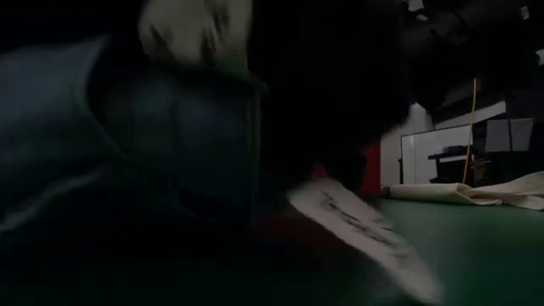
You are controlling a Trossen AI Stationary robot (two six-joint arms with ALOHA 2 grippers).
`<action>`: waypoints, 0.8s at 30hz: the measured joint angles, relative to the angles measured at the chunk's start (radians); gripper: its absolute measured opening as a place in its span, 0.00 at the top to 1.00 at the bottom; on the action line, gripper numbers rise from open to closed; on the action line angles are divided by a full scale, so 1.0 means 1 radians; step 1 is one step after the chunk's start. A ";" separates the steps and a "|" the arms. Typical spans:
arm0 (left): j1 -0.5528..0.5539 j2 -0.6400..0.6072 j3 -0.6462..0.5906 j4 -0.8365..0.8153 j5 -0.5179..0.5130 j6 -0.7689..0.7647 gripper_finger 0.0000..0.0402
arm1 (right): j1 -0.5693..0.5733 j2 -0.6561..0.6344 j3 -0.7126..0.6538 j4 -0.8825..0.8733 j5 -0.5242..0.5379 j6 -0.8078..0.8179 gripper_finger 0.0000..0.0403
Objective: Fold Laundry from Bin
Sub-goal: Put the stacked of clothes into red bin
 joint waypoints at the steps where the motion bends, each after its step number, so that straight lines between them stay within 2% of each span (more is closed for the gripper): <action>1: 0.000 -0.007 0.000 0.004 -0.006 0.010 1.00 | -0.003 0.000 0.001 0.013 0.000 -0.011 0.98; 7: 0.000 -0.024 0.002 0.030 -0.041 0.048 1.00 | -0.018 -0.002 0.002 0.032 -0.010 -0.027 0.98; 13: 0.000 -0.024 0.002 0.051 -0.046 0.065 1.00 | -0.019 -0.002 0.003 0.103 -0.001 -0.072 0.99; 24: 0.000 -0.025 0.002 0.077 -0.044 0.074 1.00 | -0.026 -0.003 0.034 0.105 -0.020 -0.103 0.99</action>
